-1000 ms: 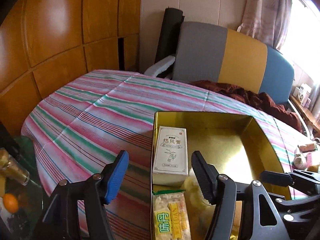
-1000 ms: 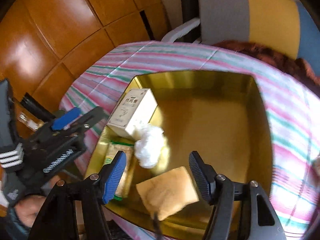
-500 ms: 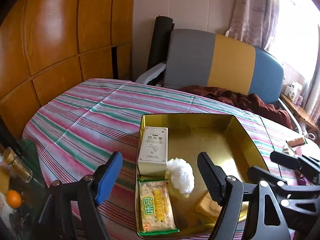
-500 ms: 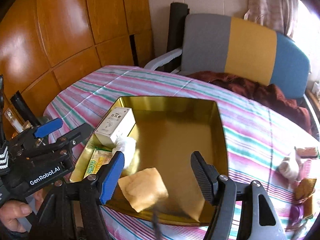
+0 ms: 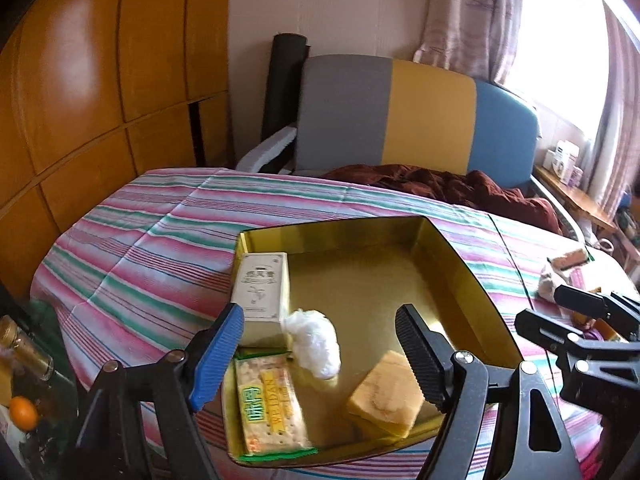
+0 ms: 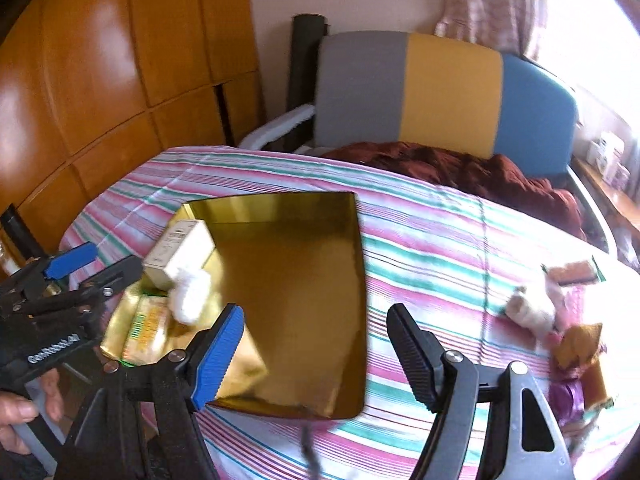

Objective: Organize objects
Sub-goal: 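Move both tools back to the pile and grasp the purple sachet with the left tool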

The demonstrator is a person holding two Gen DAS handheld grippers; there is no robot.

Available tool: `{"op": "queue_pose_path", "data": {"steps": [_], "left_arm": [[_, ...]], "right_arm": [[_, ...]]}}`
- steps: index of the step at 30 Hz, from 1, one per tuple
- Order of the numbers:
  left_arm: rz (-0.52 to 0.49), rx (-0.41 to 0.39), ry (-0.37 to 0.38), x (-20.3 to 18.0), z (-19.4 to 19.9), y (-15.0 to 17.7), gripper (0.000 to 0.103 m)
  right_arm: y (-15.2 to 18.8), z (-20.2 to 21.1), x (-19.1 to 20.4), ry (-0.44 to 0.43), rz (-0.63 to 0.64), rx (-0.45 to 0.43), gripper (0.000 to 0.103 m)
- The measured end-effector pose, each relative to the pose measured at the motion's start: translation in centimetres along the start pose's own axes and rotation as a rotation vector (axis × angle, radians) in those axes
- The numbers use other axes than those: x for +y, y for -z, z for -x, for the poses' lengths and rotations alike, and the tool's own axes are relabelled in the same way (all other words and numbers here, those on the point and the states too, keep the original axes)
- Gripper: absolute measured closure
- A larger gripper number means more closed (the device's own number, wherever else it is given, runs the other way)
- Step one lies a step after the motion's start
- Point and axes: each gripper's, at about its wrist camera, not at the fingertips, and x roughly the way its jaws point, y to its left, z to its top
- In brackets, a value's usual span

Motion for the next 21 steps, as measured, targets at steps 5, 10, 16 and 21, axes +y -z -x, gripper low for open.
{"op": "queue_pose_path", "data": {"steps": [5, 10, 16, 21], "left_arm": [[-0.024, 0.022, 0.042, -1.4, -0.5, 0.2, 0.024], [-0.060, 0.056, 0.104, -3.4, -1.2, 0.4, 0.024], [-0.123, 0.072, 0.169, -6.3, -1.3, 0.6, 0.024], [-0.196, 0.081, 0.258, -9.7, -1.1, 0.4, 0.023]], "right_arm": [[1.3, 0.1, -3.7, 0.059, -0.070, 0.027, 0.028], [2.6, 1.1, -8.6, 0.131, -0.165, 0.039, 0.028], [4.2, 3.0, -14.7, 0.207, -0.284, 0.047, 0.028], [5.6, 6.1, -21.4, 0.295, -0.412, 0.018, 0.028]]}}
